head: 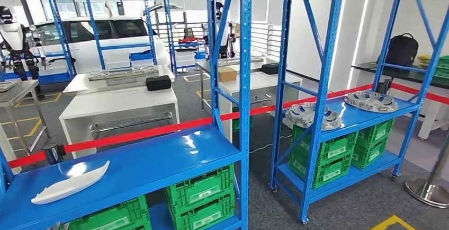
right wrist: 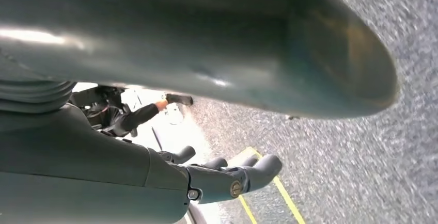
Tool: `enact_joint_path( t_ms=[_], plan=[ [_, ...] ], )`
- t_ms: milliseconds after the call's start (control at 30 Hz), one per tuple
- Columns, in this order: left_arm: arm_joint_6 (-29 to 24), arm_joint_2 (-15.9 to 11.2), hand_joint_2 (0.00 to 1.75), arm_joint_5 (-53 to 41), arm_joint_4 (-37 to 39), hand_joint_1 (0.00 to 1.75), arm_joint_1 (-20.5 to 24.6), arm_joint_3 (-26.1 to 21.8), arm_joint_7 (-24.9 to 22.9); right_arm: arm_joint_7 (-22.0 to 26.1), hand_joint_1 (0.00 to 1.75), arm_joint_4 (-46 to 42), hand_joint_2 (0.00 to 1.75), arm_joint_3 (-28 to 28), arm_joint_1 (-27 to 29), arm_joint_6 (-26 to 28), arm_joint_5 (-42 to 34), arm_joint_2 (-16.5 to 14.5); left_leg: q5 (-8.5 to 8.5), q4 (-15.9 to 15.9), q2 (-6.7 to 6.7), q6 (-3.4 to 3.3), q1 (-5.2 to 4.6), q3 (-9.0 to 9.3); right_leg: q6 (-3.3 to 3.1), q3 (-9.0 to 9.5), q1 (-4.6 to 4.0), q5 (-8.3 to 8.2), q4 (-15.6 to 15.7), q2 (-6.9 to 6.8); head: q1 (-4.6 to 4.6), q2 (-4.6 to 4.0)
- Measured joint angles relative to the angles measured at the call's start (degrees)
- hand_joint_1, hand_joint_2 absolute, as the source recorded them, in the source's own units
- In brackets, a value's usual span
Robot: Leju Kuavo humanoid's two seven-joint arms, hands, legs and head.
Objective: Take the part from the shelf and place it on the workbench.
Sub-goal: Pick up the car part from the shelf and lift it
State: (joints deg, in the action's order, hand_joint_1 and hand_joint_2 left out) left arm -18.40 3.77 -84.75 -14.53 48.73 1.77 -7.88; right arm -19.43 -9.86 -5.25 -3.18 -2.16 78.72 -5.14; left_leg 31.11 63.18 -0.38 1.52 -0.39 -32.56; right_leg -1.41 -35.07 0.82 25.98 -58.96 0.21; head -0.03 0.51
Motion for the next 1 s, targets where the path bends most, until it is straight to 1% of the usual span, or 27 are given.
enact_joint_path(
  t_ms=[67, 100, 133, 167, 200, 233, 267, 300, 333, 367, 433, 467, 500, 533, 567, 600, 633, 667, 700, 733, 767, 800, 833, 867, 933, 967, 1000],
  plan=[
    [0.0, 0.0, 0.00, 0.0, 0.0, 0.00, 0.2, 0.0, 0.3, 0.0, 0.00, 0.0, 0.00, 0.0, -0.1, 0.0, 0.0, 0.0, 2.75, 6.9, 0.07, 0.51, 0.23, -4.19, -0.32, 0.53, 0.00, 0.60, 0.0, 0.03, -0.17, 0.00],
    [0.0, 0.0, 0.00, 0.0, 0.1, 0.00, 0.1, 0.0, 0.4, 0.0, 0.00, 0.0, 0.00, 0.0, 0.0, 0.0, -0.1, 0.0, 3.66, 9.8, 0.08, 0.69, 0.34, -6.32, -0.35, 0.78, 0.00, 0.93, 0.0, 0.06, -0.20, 0.00],
    [0.0, 0.0, 0.00, 0.0, 0.1, 0.00, 0.0, 0.0, 0.4, 0.0, 0.00, 0.0, 0.00, -0.1, 0.0, 0.0, -0.1, 0.0, 3.54, 11.2, 0.08, 0.80, 0.42, -7.72, -0.32, 1.12, 0.00, 1.26, 0.0, 0.09, -0.25, -0.01],
    [0.0, 0.0, 0.00, 0.0, 0.1, 0.00, 0.0, 0.0, 0.3, 0.0, 0.00, 0.0, 0.00, -0.1, 0.1, 0.1, -0.1, 0.0, 2.19, 10.4, 0.09, 0.77, 0.47, -8.07, -0.26, 1.56, 0.00, 1.60, 0.0, 0.12, -0.26, 0.00],
    [0.1, 0.0, 0.00, 0.0, 0.2, 0.00, 0.0, 0.0, 0.3, 0.0, 0.00, 0.0, 0.00, -0.1, 0.1, 0.1, -0.1, 0.0, -0.23, 7.6, 0.09, 0.61, 0.50, -7.37, -0.15, 2.12, 0.00, 1.97, 0.0, 0.16, -0.29, -0.01],
    [0.1, 0.0, 0.00, 0.0, 0.2, 0.00, 0.0, 0.0, 0.3, 0.0, 0.00, 0.0, 0.00, -0.1, 0.1, 0.1, -0.1, 0.0, -3.10, 3.6, 0.10, 0.30, 0.49, -6.08, -0.02, 2.67, 0.00, 2.39, 0.0, 0.17, -0.32, -0.01],
    [0.1, 0.0, 0.00, -0.1, 0.2, 0.00, 0.1, 0.0, 0.3, 0.0, 0.00, 0.0, 0.00, -0.1, 0.1, 0.1, -0.1, 0.0, -4.71, 0.1, 0.12, 0.03, 0.34, -4.91, 0.17, 3.13, -0.01, 2.73, 0.0, 0.18, -0.33, -0.01],
    [0.1, 0.0, 0.00, -0.1, 0.2, 0.00, 0.2, 0.0, 0.3, 0.0, 0.00, 0.0, 0.00, -0.1, 0.0, 0.2, -0.1, 0.0, -5.49, -2.6, 0.15, -0.27, 0.16, -3.88, 0.45, 3.39, -0.02, 3.03, 0.1, 0.18, -0.39, -0.01],
    [0.2, 0.0, 0.00, -0.1, 0.2, 0.00, 0.3, 0.0, 0.1, 0.0, 0.00, 0.0, 0.00, -0.1, 0.0, 0.3, -0.1, -0.1, -5.72, -4.1, 0.16, -0.62, -0.03, -3.38, 0.79, 3.60, -0.03, 3.20, 0.1, 0.19, -0.33, -0.01],
    [0.3, 0.0, 0.00, -0.2, 0.2, 0.00, 0.4, 0.0, 0.0, 0.0, 0.00, 0.0, 0.00, -0.2, -0.1, 0.3, -0.1, -0.1, -5.26, -4.5, 0.19, -0.95, -0.18, -3.23, 1.17, 3.72, -0.07, 3.15, -0.1, 0.19, -0.28, -0.01],
    [0.4, 0.0, 0.00, -0.2, 0.0, 0.00, 0.6, 0.0, -0.4, 0.1, 0.00, 0.0, 0.00, -0.4, 0.0, 0.4, -0.2, -0.1, -5.76, -5.2, 0.17, -1.71, -0.03, -2.19, 1.73, 3.90, -0.12, 3.12, -0.9, 0.14, -0.16, 0.00],
    [0.5, 0.0, 0.00, -0.2, -0.1, 0.00, 0.8, 0.0, -0.7, 0.1, 0.00, 0.0, 0.00, -0.5, 0.0, 0.5, -0.2, -0.1, -5.65, -5.4, 0.17, -2.06, 0.13, -1.58, 1.95, 3.43, -0.15, 3.50, -2.1, 0.11, -0.14, -0.01],
    [0.5, 0.0, 0.00, -0.2, -0.2, 0.00, 1.1, 0.0, -0.8, 0.0, 0.00, 0.0, 0.00, -0.5, -0.1, 0.5, -0.2, -0.1, -5.52, -5.5, 0.14, -2.38, 0.26, -0.93, 2.13, 2.28, -0.13, 4.37, -4.3, 0.07, -0.06, -0.01],
    [0.6, 0.0, 0.00, -0.2, -0.2, 0.00, 1.3, 0.0, -0.9, 0.0, 0.00, 0.0, 0.00, -0.6, -0.1, 0.5, -0.2, -0.1, -5.30, -5.6, 0.14, -2.68, 0.32, -0.61, 2.32, 0.36, -0.08, 5.65, -7.4, 0.05, 0.05, -0.01],
    [0.6, -0.1, 0.00, -0.2, -0.2, 0.00, 1.4, 0.0, -0.9, -0.1, 0.00, 0.0, 0.00, -0.6, -0.1, 0.5, -0.2, -0.1, -5.04, -5.6, 0.08, -2.86, 0.32, -0.44, 2.55, -1.99, -0.05, 7.01, -10.9, 0.04, 0.13, -0.02],
    [0.7, -0.1, 0.00, -0.2, -0.2, 0.00, 1.4, 0.0, -0.9, -0.2, 0.00, 0.0, 0.00, -0.7, -0.1, 0.5, -0.2, -0.1, -4.76, -5.5, 0.01, -2.94, 0.29, -0.29, 2.72, -4.33, 0.00, 7.97, -13.9, 0.04, 0.21, -0.01],
    [0.7, -0.1, 0.00, -0.2, -0.2, 0.00, 1.4, 0.0, -0.9, -0.2, 0.00, 0.0, 0.00, -0.8, 0.0, 0.5, -0.2, -0.1, -4.44, -5.5, -0.08, -2.93, 0.28, -0.09, 2.86, -6.06, 0.04, 8.07, -15.5, 0.04, 0.24, -0.01],
    [0.7, -0.1, 0.00, -0.2, -0.1, 0.00, 1.3, 0.0, -1.0, -0.3, 0.00, 0.0, 0.00, -0.9, 0.0, 0.5, -0.2, -0.1, -4.06, -5.4, -0.16, -2.82, 0.29, 0.20, 2.95, -6.76, 0.08, 6.91, -15.0, 0.03, 0.28, -0.01],
    [0.8, -0.1, 0.00, -0.2, -0.1, 0.00, 1.2, 0.0, -1.0, -0.3, 0.00, 0.0, 0.00, -1.0, 0.1, 0.5, -0.2, 0.0, -3.61, -5.3, -0.22, -2.65, 0.33, 0.62, 2.93, -6.38, 0.12, 4.61, -12.4, 0.01, 0.31, -0.01],
    [0.9, -0.1, 0.00, -0.2, -0.1, 0.00, 1.2, 0.0, -1.0, -0.3, 0.00, 0.0, 0.00, -1.0, 0.1, 0.5, -0.2, 0.0, -3.10, -5.1, -0.25, -2.42, 0.37, 1.11, 2.85, -5.24, 0.16, 1.72, -8.4, -0.03, 0.34, -0.01],
    [0.9, -0.1, 0.00, -0.2, -0.1, 0.00, 1.2, 0.0, -1.1, -0.2, 0.00, 0.0, 0.00, -1.1, 0.1, 0.5, -0.2, 0.0, -2.61, -5.0, -0.24, -2.15, 0.35, 1.55, 2.71, -4.02, 0.10, -0.16, -4.8, -0.10, 0.33, -0.01],
    [1.0, -0.1, 0.00, -0.2, -0.1, 0.00, 1.3, 0.0, -1.1, -0.1, 0.00, 0.0, 0.00, -1.1, 0.1, 0.5, -0.2, 0.0, -2.19, -4.9, -0.22, -1.83, 0.30, 1.82, 2.48, -3.05, -0.02, -0.91, -2.2, -0.16, 0.33, -0.02],
    [1.1, -0.1, 0.00, -0.2, -0.1, 0.00, 1.3, 0.0, -1.2, 0.0, 0.00, 0.0, 0.00, -1.1, 0.1, 0.6, -0.2, 0.0, -1.79, -4.9, -0.20, -1.51, 0.23, 1.88, 2.21, -2.50, -0.12, -1.07, -0.8, -0.20, 0.31, -0.01],
    [1.1, -0.1, 0.00, -0.2, 0.0, 0.00, 1.2, 0.0, -1.5, 0.0, 0.00, 0.0, 0.00, -1.1, 0.1, 0.6, -0.1, 0.0, -1.61, -4.8, -0.20, -1.14, 0.14, 2.04, 1.87, -2.28, -0.22, -0.51, -0.7, -0.20, 0.20, -0.02],
    [1.2, -0.3, 0.00, -0.2, -0.1, 0.00, 1.2, 0.0, -2.5, 0.2, 0.00, 0.0, 0.00, -1.1, 0.2, 0.8, -0.1, 0.0, -1.25, -4.4, -0.19, -0.42, 0.13, 2.36, 1.06, -1.47, -0.11, -0.70, -0.3, -0.17, 0.16, 0.00],
    [1.2, -0.5, 0.00, -0.2, -0.1, 0.00, 1.2, 0.0, -3.2, 0.2, 0.00, 0.0, 0.00, -1.1, 0.1, 0.8, 0.0, 0.0, -1.07, -3.5, -0.15, -0.12, 0.17, 2.21, 0.68, -1.02, -0.04, -0.55, -0.2, -0.15, 0.06, -0.01],
    [1.2, -0.8, 0.00, -0.2, -0.1, 0.00, 1.3, 0.0, -3.7, 0.2, 0.00, 0.0, 0.00, -1.1, 0.0, 0.9, 0.1, 0.0, -0.48, -1.6, -0.09, 0.13, 0.26, 1.24, 0.34, -0.55, 0.05, -0.40, -0.1, -0.11, 0.03, 0.00]
  ],
)
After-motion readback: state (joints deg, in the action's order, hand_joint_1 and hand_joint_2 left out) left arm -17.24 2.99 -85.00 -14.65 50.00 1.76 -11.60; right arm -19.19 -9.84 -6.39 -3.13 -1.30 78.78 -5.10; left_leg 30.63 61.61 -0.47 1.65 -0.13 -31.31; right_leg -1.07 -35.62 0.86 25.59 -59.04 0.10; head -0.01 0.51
